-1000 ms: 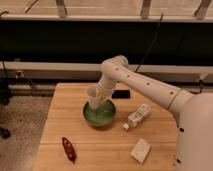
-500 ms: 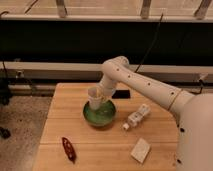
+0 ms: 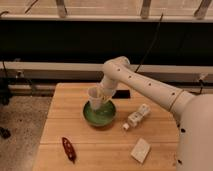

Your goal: Place the ceramic cup in the ceramic bowl

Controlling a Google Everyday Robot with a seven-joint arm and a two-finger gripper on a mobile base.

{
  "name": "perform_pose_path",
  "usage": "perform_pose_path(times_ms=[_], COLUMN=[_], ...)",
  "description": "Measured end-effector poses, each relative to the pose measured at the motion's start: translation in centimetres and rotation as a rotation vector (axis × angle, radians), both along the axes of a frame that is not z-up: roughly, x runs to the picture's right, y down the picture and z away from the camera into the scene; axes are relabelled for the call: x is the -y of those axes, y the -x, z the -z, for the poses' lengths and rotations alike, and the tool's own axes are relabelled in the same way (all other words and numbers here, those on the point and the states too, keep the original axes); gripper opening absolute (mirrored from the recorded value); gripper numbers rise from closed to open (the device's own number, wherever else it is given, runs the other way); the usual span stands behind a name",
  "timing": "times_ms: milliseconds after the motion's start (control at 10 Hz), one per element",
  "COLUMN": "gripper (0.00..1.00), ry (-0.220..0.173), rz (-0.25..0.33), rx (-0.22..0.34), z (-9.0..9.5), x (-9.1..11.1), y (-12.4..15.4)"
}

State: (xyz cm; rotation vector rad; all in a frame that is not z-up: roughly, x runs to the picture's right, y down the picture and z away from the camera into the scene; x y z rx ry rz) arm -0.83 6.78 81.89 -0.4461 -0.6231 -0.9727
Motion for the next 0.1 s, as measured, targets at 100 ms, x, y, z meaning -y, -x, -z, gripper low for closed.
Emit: perform_pose_path(times_ms=[100], gripper=[0.23], ry=[0.001], rz=[0.000], rx=[0.000], z=[0.00], x=[-0.01], y=[-0.05])
